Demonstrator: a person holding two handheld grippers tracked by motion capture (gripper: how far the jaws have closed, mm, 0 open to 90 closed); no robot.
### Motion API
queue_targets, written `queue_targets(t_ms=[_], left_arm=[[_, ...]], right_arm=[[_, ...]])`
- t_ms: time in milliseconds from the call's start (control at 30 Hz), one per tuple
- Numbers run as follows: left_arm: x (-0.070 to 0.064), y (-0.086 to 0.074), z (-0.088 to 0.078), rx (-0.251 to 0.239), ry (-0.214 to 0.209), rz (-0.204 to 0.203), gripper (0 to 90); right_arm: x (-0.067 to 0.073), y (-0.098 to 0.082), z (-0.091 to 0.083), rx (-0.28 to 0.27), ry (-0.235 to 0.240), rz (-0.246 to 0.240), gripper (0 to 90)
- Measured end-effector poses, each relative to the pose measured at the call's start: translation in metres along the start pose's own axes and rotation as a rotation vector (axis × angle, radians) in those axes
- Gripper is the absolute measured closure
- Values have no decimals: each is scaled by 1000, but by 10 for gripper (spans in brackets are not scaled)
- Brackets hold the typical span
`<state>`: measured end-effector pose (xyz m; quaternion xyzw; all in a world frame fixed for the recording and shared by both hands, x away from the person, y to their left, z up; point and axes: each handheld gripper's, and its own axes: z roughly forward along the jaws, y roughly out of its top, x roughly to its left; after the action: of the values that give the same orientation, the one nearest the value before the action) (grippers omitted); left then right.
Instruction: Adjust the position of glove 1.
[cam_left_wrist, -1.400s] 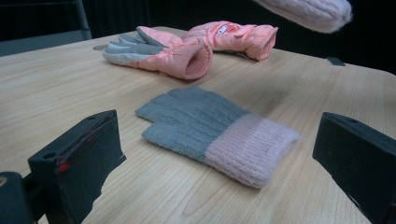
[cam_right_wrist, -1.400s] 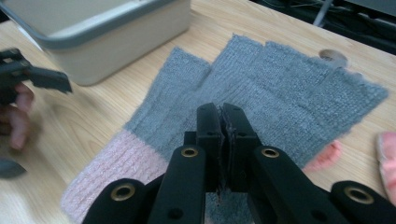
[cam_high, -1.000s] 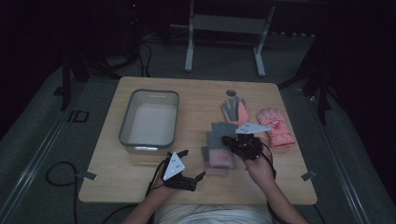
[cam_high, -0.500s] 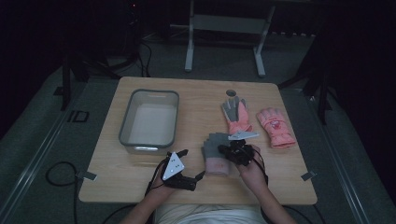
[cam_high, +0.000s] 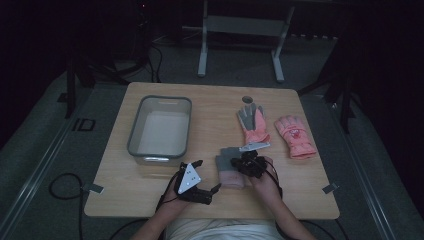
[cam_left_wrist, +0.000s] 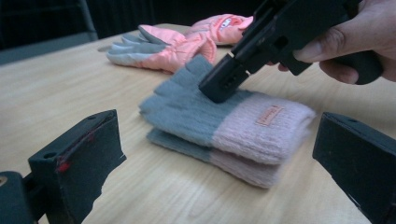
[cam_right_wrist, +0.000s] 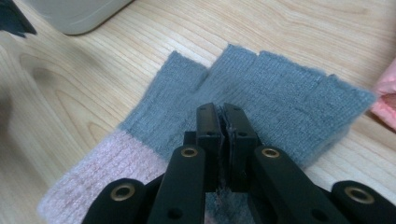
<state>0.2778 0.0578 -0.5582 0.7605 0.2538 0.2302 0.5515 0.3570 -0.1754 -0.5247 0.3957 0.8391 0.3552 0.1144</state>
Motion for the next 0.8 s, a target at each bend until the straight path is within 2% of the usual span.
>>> queue_targets(t_ms=[100,167,233,300,367,467,500,567,600,667,700,733,800], left_arm=[[-1,1,1,21,-3,11,8],[-2,2,2,51,8,2,19],[-2,3,3,81,1,-6,31],[-2,4,4,113,14,1,33],[-3,7,4,133,3,-11,36],[-4,10,3,153,-19,-1,65],[-5,12,3,165,-22,20,65],[-8,14,2,149,-52,52,118],[-8,16,3,156,-69,63,146],[-9,19,5,150,-92,93,145],[-10,21,7,154,-106,101,145],[-10,23,9,164,-118,117,145],[-12,26,15,191,-148,147,146]], right_arm=[[0,-2,3,5,-4,3,866],[0,-4,5,6,-6,3,863],[0,-5,6,7,-8,3,861],[0,-6,7,4,-9,1,859],[0,-5,6,0,-9,0,852],[0,-4,3,-7,-10,-1,830],[0,-3,-1,-22,-5,1,820],[-1,0,-8,-55,1,-2,728],[-3,2,-12,-69,5,-7,703],[-12,7,-20,-99,-5,-7,667],[-21,10,-24,-109,-1,-12,661],[-21,10,-24,-109,-1,-12,658],[-29,15,-27,-117,-9,-16,640]])
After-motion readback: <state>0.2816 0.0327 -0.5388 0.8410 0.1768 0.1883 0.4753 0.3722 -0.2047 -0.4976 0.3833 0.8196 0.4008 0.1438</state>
